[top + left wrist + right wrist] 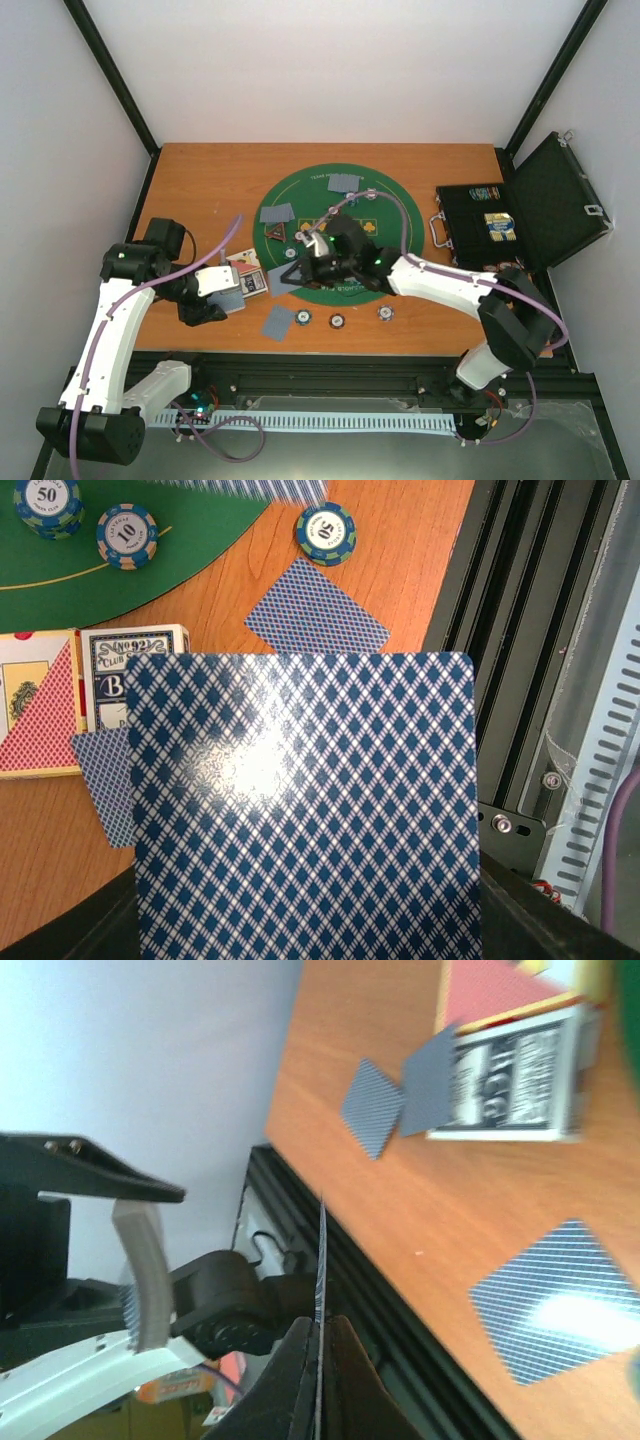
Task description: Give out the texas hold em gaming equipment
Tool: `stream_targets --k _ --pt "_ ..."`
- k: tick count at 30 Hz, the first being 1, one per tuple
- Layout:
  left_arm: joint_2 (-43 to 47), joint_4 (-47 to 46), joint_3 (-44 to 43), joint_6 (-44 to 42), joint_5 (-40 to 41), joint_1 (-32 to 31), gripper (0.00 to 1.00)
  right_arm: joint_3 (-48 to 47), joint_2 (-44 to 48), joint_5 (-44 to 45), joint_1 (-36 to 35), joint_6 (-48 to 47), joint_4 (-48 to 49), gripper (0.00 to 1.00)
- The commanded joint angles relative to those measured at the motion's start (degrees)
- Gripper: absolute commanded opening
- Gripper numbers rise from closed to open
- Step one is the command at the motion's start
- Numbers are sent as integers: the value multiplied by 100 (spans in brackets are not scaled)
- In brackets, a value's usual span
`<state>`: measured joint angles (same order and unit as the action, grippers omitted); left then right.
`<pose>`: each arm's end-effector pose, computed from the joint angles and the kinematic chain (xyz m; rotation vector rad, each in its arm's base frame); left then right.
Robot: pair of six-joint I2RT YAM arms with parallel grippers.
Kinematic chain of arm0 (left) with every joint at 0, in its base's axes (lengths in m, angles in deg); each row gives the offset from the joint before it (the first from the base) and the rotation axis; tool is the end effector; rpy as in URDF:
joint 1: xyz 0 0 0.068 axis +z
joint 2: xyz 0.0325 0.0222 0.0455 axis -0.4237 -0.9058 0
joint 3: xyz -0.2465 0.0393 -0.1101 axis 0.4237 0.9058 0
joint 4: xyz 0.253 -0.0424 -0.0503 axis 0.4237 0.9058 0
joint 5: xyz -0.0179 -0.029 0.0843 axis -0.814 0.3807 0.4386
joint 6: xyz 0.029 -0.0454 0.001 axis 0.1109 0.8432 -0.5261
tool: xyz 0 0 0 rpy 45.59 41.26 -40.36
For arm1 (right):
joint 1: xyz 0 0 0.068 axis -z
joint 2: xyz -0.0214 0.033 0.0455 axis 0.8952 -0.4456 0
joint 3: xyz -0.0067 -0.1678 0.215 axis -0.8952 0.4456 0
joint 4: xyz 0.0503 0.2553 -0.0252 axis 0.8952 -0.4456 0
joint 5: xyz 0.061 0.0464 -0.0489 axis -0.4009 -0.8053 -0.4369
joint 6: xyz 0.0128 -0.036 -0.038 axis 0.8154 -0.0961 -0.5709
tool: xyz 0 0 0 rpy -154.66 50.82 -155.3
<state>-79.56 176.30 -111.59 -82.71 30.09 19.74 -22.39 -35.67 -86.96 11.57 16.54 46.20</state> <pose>0.1206 -0.0258 0.3129 1.5924 2.2607 -0.4037 0.1974 0.2864 0.2422 -0.3942 2.5194 1.6265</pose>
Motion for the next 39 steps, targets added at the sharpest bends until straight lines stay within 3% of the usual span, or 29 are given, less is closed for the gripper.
stream_targets --k 1,6,11,21,39 --pt "-2 50 -247 -133 -161 -16 1 472 499 -111 726 -578 -744 3" --pt "-6 41 -241 -113 -191 -15 1 976 598 -391 1854 -1087 -1003 3" --pt "-2 58 -232 -120 -139 -14 1 822 308 -236 2309 -1638 -1461 3" --pt "21 35 -287 -87 -134 -13 1 661 -439 218 2537 -2020 -1650 3" --pt "42 74 -310 -116 -133 -14 1 905 -252 404 2950 -2261 -2015 8"
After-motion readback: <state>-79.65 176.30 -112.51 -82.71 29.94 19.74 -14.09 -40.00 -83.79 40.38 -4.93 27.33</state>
